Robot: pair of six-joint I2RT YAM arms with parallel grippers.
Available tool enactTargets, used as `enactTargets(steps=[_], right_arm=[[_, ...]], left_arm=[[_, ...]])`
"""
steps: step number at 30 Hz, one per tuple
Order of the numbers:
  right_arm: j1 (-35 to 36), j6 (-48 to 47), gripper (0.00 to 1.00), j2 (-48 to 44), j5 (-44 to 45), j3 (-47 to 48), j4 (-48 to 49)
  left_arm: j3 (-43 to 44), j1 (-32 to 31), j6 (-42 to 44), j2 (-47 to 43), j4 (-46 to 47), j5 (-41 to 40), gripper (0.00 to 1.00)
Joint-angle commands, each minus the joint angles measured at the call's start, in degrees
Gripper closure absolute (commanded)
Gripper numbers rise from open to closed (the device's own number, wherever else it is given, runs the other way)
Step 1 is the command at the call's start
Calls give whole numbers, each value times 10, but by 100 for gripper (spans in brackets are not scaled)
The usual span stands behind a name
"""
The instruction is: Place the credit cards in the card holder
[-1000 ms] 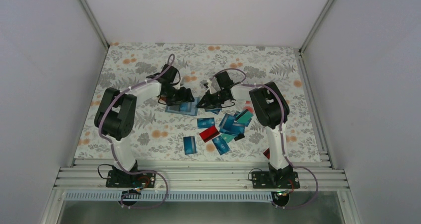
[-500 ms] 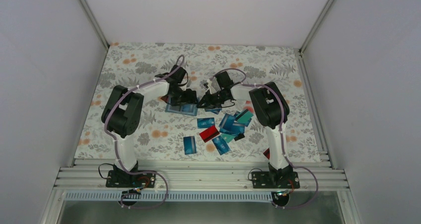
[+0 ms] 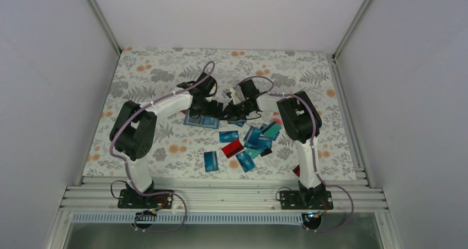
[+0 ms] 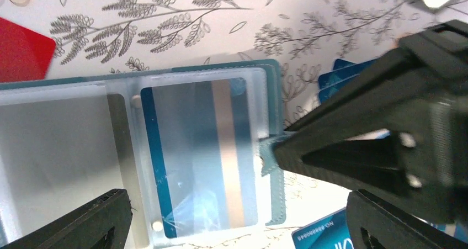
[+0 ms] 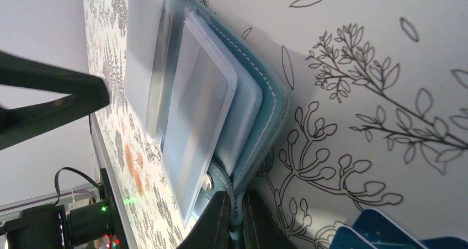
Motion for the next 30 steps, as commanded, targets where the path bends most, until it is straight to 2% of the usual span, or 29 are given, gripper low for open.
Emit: enactTargets(steps=[1,8,17,30], right_arm=[[9,-7,96,23,36,-18,-9],[9,-8,96,15,34,-22,-9],[9,-9,96,13,30,-23,-10],[9,-11,96,11,28,-29,-10]], left_arm=[[0,-33,23,-38,-21,-84,3],[-32,-65,22,-44,-4,-134,6],[-36,-94,4,-8,-1,-208,14],[-16,-110,-13,37,-5,-269,15]])
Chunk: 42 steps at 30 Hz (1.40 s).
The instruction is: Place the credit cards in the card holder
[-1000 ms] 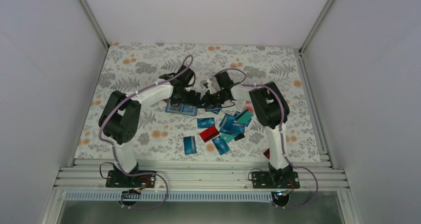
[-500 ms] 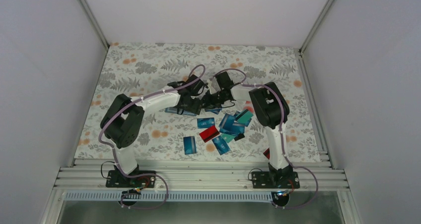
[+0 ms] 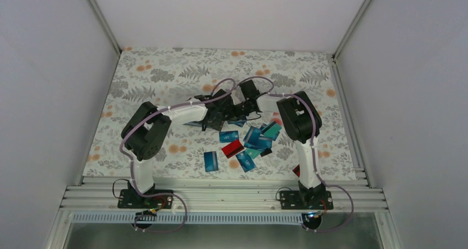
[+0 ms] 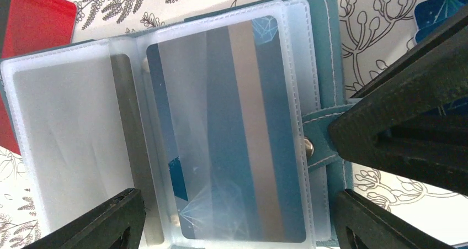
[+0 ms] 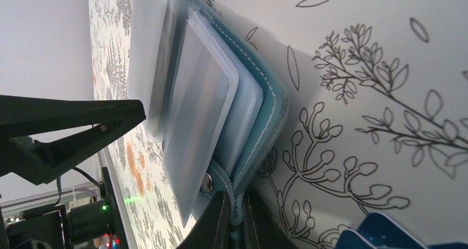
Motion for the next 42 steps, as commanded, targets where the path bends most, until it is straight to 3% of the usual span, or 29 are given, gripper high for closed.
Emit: enactTargets(steps=[1,12,33,42], right_arm=[[8,-11,96,11,34,-20,-28],[8,-14,96,13,33,-20,-29],[8,-15,96,12,32,-23,-31],[9,-17,96,12,32,-24,-32]], left_arm=[[14,-6,-15,12,-1,-38,15],[25,-10,-22,4,-17,-65,22],[31,-19,-27,24,-24,-74,19],[36,-28,-43,34,-36,-127,20]])
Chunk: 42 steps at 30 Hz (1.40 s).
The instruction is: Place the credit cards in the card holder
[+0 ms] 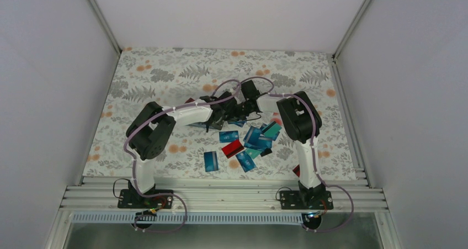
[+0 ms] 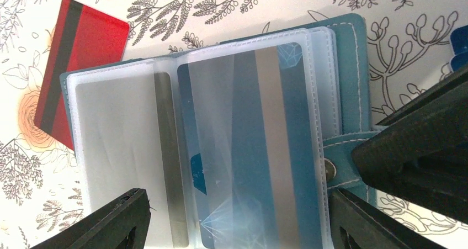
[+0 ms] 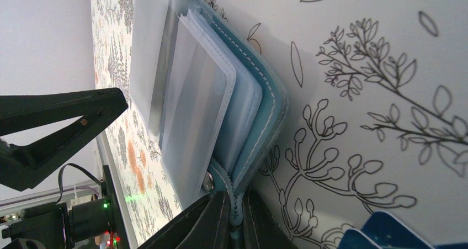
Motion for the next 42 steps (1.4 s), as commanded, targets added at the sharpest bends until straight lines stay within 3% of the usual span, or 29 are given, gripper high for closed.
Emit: enactTargets(steps=[1,18,31,42], right_arm=[[8,-14,96,13,36,-21,-36],[9,-15,96,17,36,-21,-37],[8,-16,96,18,34,-16,-40],[9,-18,96,17,35,-21,-40]], left_arm=[[12,-5,-16,17,-13,-44,20],[34,-34,-59,19,-70,-159,26],[41,-34,-65,4,-71,-171,34],[15,-33,-68,7,-41,-155,50]])
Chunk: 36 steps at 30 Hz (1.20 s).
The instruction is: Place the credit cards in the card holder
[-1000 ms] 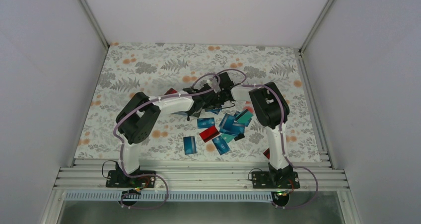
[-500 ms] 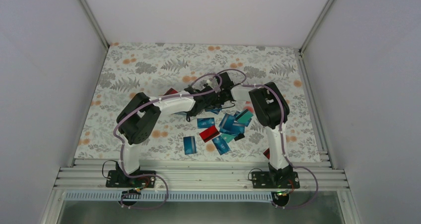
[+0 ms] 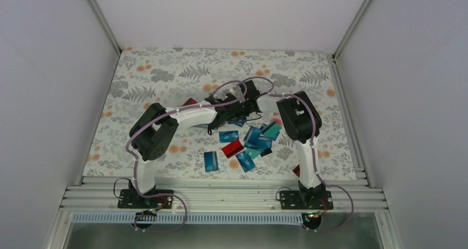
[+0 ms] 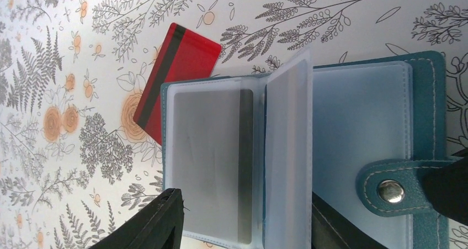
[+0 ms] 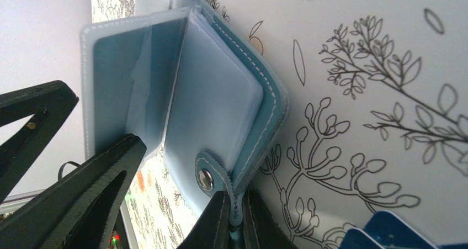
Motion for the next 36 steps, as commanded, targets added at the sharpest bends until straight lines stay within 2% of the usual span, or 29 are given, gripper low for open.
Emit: enactTargets(steps=[1,7,9,19,26,36], right_arm=[[8,-13,96,17,38,-22,-38],[9,-13,96,18,37,-23,-38],[8,-13,96,19,37,-22,-38],[8,-13,96,25,40,-18,-44],[9,-13,96,30,48,-9,-54],[8,-6,95,17,68,0,-77]], left_arm=[[-11,-2,-9,-3,19,-2,51],[-11,-2,-14,-6,19,-4,67],[-12,-1,-13,-12,20,-4,69],[-54,50,12,-46,60,28,69],[-117,115,39,-98,113,101,67],[-162,155,59,-147,165,190,63]])
